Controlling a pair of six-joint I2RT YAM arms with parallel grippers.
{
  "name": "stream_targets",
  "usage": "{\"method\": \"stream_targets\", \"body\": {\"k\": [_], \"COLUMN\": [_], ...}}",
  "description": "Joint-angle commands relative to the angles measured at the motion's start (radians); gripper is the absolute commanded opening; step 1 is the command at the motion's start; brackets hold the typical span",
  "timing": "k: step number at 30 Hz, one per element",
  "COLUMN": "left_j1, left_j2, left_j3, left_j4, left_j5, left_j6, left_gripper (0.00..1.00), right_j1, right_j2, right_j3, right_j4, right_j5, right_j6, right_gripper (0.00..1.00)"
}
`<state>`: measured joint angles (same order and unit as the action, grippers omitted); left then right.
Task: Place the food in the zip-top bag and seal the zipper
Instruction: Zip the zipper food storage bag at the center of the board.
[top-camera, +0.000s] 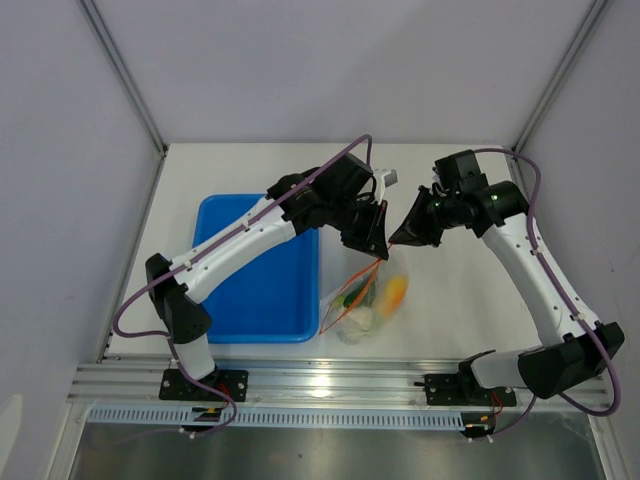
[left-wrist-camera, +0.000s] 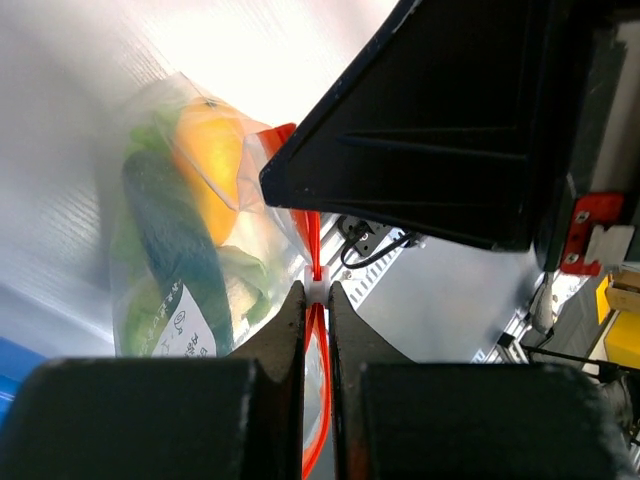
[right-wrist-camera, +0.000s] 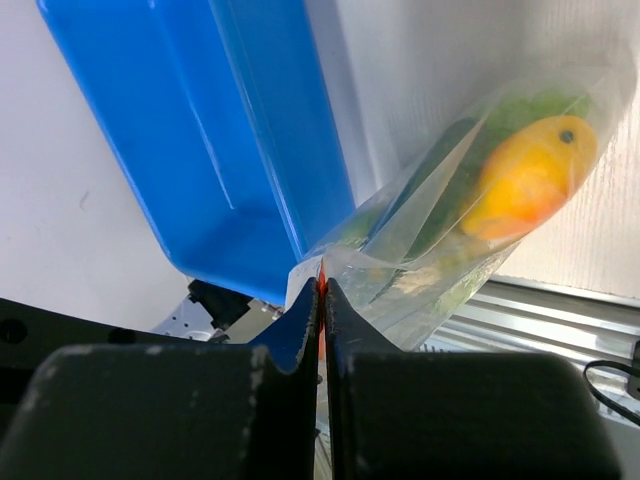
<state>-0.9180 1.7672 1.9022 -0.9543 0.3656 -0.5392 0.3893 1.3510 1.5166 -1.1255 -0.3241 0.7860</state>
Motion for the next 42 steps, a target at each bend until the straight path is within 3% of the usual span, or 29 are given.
{"method": "stream_targets", "body": {"k": [1, 42], "left_j1": [-0.007, -0.019], "left_j2": [-0.023, -0.094], "left_j3": [0.057, -0.041], "left_j4": [-0.011, -0.047], "left_j5": [0.006, 0.067], "left_j6": [0.03, 0.084], "left_gripper": [0.01, 0.0], "right_j1": [-0.041, -0.265], "right_j2": [-0.035, -0.075], "right_j3": [-0.022, -0.078], "right_j4": [0.039, 0.099], "right_j5": [-0.001, 0.042], "right_j6": [-0.002, -0.1], "right_gripper": [0.0, 0.0]}}
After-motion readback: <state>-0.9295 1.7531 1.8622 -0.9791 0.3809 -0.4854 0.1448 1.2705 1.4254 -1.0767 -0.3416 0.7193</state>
